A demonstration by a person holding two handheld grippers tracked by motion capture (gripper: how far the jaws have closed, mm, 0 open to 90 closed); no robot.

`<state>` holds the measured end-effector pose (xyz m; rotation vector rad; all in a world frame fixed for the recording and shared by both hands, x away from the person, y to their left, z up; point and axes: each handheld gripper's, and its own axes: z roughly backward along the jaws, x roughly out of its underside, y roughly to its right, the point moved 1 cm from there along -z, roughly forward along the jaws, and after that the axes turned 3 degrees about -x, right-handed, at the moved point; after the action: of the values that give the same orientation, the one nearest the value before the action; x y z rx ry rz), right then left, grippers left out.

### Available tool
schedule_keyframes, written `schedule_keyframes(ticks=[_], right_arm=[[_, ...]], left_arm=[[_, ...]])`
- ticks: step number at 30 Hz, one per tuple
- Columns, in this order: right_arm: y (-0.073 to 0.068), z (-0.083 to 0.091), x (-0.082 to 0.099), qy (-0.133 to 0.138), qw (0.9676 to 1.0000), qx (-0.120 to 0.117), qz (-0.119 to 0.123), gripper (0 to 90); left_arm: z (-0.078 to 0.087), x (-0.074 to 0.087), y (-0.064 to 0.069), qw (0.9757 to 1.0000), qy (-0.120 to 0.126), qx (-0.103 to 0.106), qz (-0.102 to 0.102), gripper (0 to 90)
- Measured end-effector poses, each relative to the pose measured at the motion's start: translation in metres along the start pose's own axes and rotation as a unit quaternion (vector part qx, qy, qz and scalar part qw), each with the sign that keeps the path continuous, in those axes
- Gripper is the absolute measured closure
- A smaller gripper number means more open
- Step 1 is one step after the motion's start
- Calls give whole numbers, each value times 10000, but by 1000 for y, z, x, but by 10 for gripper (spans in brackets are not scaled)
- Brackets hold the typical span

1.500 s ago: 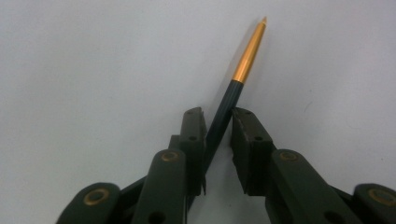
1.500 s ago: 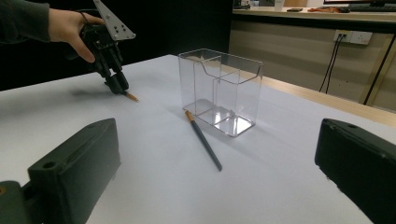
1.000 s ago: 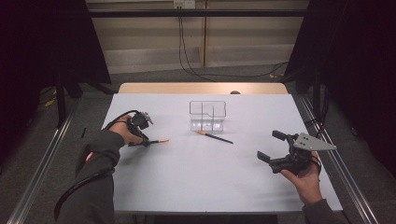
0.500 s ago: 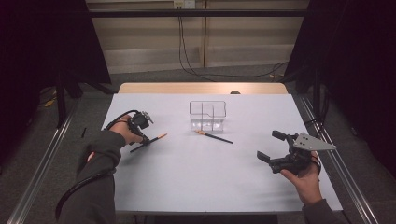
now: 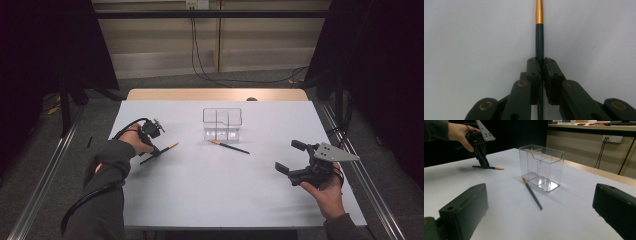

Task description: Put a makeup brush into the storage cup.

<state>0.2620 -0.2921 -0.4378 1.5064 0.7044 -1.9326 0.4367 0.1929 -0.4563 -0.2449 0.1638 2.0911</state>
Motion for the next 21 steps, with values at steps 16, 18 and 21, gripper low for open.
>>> schedule_keyframes(ticks=[16, 18, 21], right_arm=[[0, -1, 0, -24, 10000, 18, -8, 0], [0, -1, 1, -40, 10000, 19, -11, 0], [0, -1, 1, -42, 10000, -1, -25, 0]], left_arm=[[4, 10, -2, 9993, 284, 12, 224, 843], [2, 11, 0, 9982, 442, 11, 417, 844], [5, 11, -1, 9965, 595, 92, 576, 843]])
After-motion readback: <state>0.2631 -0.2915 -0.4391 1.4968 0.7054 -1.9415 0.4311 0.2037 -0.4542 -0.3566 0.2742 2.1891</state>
